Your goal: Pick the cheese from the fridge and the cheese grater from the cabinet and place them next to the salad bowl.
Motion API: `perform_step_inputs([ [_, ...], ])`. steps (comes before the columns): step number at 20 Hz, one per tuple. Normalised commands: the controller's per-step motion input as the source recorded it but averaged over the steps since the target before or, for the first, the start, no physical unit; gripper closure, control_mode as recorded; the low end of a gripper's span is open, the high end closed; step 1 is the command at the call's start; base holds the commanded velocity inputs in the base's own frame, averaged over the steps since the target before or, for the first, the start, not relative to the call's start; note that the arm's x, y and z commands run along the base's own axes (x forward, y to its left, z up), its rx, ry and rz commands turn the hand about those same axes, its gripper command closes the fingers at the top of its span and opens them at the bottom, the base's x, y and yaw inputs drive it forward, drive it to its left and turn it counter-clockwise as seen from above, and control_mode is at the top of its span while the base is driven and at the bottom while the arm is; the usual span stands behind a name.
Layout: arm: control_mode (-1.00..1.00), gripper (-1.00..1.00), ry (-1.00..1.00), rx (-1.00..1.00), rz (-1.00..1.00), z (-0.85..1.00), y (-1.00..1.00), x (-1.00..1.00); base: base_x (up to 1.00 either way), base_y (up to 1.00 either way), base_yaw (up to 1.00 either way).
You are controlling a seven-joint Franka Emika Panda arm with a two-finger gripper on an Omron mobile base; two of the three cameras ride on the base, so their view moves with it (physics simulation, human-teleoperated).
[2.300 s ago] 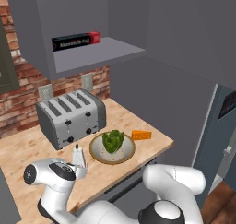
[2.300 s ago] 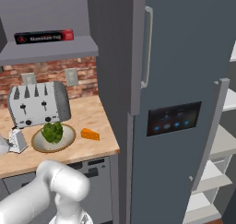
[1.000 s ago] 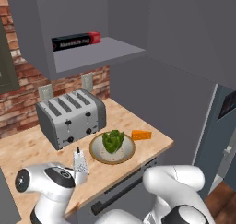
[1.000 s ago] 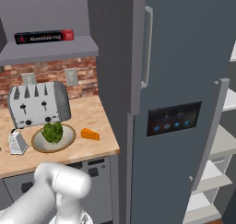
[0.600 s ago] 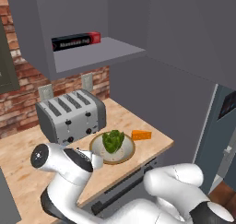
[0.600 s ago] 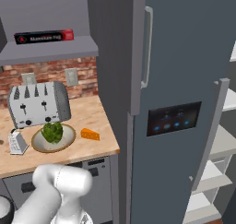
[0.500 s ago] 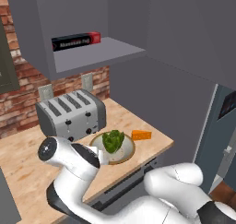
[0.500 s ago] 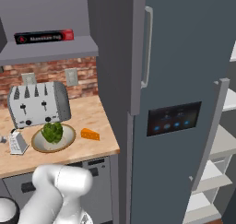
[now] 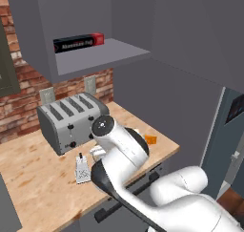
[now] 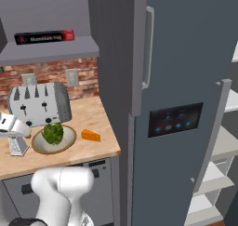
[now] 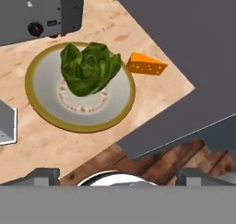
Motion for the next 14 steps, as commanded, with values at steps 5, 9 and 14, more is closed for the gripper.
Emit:
perform_step_inputs([
  [5, -1.00, -1.00, 0.10, 0.00, 0.21, 0.49, -0.78, 0.00, 0.00, 0.00, 0.00],
  [9, -1.00, -1.00, 0.06, 0.00, 0.23, 0.50, -0.59, -0.02, 0.00, 0.00, 0.00],
  [14, -1.00, -1.00, -0.02, 0.00, 0.19, 0.39, -0.29, -0.38, 0.00, 0.00, 0.00],
])
